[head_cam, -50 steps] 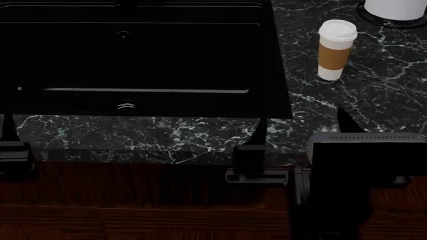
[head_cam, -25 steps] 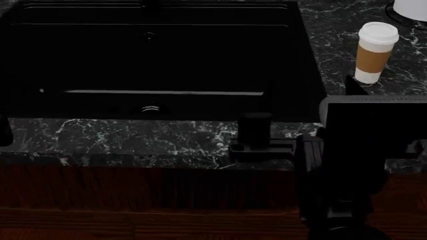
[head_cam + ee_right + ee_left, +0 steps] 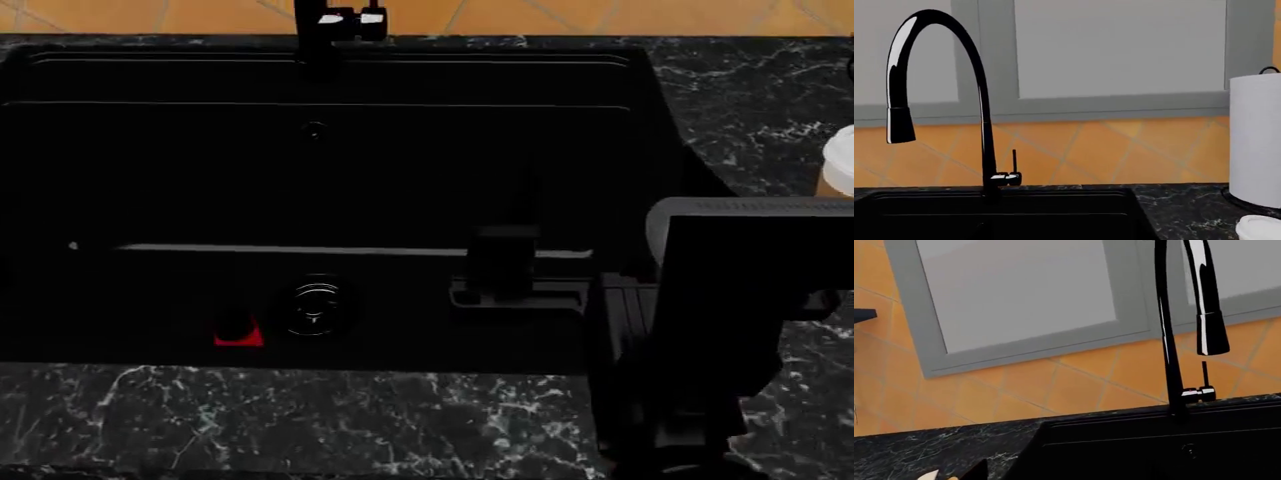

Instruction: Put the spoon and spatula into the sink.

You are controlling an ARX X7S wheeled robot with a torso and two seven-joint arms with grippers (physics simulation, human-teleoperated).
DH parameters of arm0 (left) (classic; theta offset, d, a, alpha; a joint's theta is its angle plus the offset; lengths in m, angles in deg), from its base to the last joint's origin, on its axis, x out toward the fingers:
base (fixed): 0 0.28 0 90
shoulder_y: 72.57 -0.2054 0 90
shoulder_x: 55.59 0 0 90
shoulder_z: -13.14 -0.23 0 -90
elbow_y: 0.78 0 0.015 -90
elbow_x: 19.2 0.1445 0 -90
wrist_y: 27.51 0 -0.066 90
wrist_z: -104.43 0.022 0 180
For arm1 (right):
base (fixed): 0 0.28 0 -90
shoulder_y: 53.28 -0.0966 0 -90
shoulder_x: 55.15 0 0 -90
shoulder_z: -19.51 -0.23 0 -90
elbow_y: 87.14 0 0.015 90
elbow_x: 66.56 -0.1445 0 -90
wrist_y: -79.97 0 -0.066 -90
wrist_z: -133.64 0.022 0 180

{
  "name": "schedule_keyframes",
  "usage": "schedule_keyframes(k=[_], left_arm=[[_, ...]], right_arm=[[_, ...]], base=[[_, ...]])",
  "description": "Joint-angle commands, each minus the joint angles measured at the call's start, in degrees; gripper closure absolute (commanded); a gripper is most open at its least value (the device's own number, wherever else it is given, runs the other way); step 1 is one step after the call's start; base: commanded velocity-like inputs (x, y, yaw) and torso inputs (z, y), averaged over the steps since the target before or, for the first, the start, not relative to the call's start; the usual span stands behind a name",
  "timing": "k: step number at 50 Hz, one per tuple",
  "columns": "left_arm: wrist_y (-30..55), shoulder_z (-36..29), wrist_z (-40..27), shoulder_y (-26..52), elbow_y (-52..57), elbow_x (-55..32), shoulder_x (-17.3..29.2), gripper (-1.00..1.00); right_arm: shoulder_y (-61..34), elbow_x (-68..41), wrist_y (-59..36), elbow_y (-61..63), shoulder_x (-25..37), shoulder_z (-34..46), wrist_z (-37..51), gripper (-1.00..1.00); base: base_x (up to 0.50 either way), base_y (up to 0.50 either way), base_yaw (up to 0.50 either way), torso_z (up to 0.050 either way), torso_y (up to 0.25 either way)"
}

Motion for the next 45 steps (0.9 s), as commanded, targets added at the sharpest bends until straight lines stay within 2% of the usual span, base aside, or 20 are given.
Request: schedule_keyframes(k=[1,9,28,37,45], left_arm=[[0.49,-0.63,-0.19,0.25,0.14,-0.27,-0.22,-1.0],[1.41,-1.05,-0.24,0.68,0.62,-0.46,-0.27,-1.0],[2.98,-0.96,-1.06,-0.13,1.53,-0.44,-0.72,-1.0],[3.12,-0.94,-1.27,-0.41,1.79,-0.42,-0.51,-1.0],[3.4,-1.09,-1.45,-0.19,1.77,-0.58,-0.82,-1.0]], right_arm=[[0.8,-1.14,0.73,0.23,-0.13,-0.58,-0.06,-1.0],[1.22,-1.69,1.45,-0.59,-0.3,-0.48,-0.05,-1.0],[2.65,-3.68,1.78,-0.57,-0.47,-2.39,0.6,-1.0],[3.02,-3.88,2.01,-0.37,-0.05,-2.18,1.15,-1.0],[3.55,-4.82,2.6,-0.28,0.31,-2.81,0.75,-1.0]], base=[[0.5,0.0,0.0,0.0,0.0],[0.5,0.03,0.0,0.0,0.0],[0.4,0.32,0.0,0.0,0.001],[0.02,0.01,0.0,0.0,0.0],[0.0,0.3,0.0,0.0,0.0]])
